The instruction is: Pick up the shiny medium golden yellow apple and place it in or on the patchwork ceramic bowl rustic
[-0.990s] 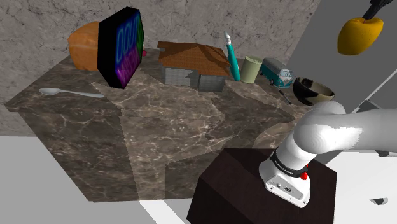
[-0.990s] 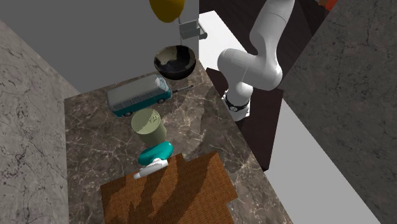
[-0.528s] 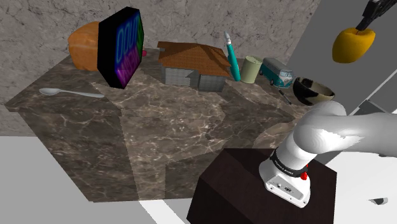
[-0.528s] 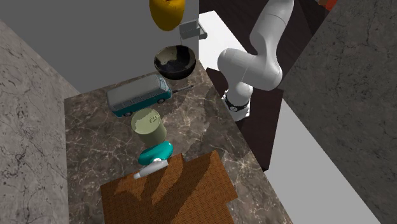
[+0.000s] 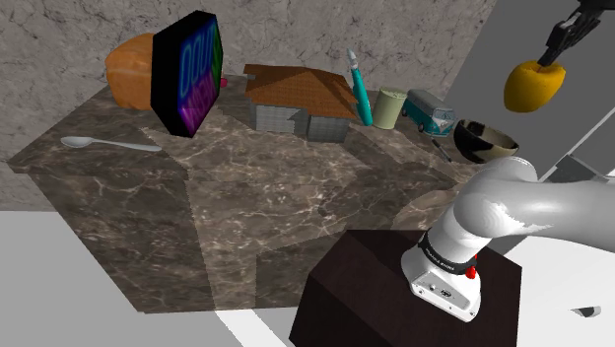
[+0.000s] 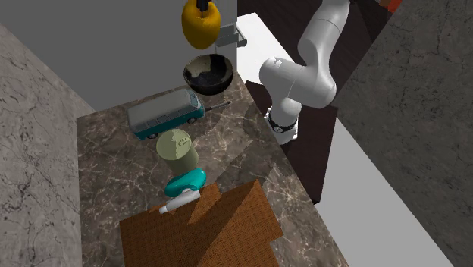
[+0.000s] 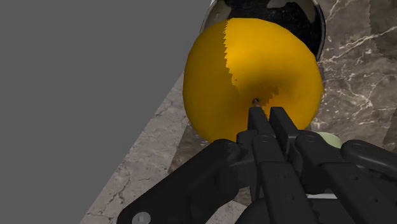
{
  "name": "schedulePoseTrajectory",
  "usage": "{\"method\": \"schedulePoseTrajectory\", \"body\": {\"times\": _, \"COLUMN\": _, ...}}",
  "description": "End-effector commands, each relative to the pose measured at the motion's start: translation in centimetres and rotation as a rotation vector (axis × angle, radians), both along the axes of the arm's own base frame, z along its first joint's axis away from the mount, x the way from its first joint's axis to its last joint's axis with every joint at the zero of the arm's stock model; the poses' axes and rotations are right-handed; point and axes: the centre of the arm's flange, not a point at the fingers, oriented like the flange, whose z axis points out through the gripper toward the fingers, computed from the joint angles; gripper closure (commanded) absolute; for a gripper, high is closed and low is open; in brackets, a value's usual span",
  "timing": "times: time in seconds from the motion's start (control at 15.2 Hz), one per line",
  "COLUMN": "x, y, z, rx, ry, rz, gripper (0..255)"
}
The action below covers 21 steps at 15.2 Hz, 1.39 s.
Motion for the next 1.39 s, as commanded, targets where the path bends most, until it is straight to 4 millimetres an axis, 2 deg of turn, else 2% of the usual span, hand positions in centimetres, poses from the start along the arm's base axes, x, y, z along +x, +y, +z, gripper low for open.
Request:
{"method": "schedulePoseTrajectory", "body": {"times": 0.0, "x": 0.1, "y": 0.0, "z": -1.0, "rx": 0.0, "ry": 0.0, "rz": 0.0, "gripper": 255}}
{"method": "schedulePoseTrajectory", "body": {"times": 0.66, "x": 0.1, "y": 0.0, "z": -6.6, "rx": 0.0, "ry": 0.0, "rz": 0.0, "gripper": 255}}
{"method": "schedulePoseTrajectory", "body": {"times": 1.19, "x": 0.1, "y": 0.0, "z": -6.6, "rx": 0.0, "ry": 0.0, "rz": 0.0, "gripper": 255}}
{"method": "schedulePoseTrajectory", "body": {"times": 1.25, "x": 0.1, "y": 0.0, "z": -6.6, "rx": 0.0, "ry": 0.0, "rz": 0.0, "gripper": 0}}
{"method": "schedulePoseTrajectory", "body": {"times": 1.32, "x": 0.1, "y": 0.0, "z": -6.6, "rx": 0.0, "ry": 0.0, "rz": 0.0, "gripper": 0}}
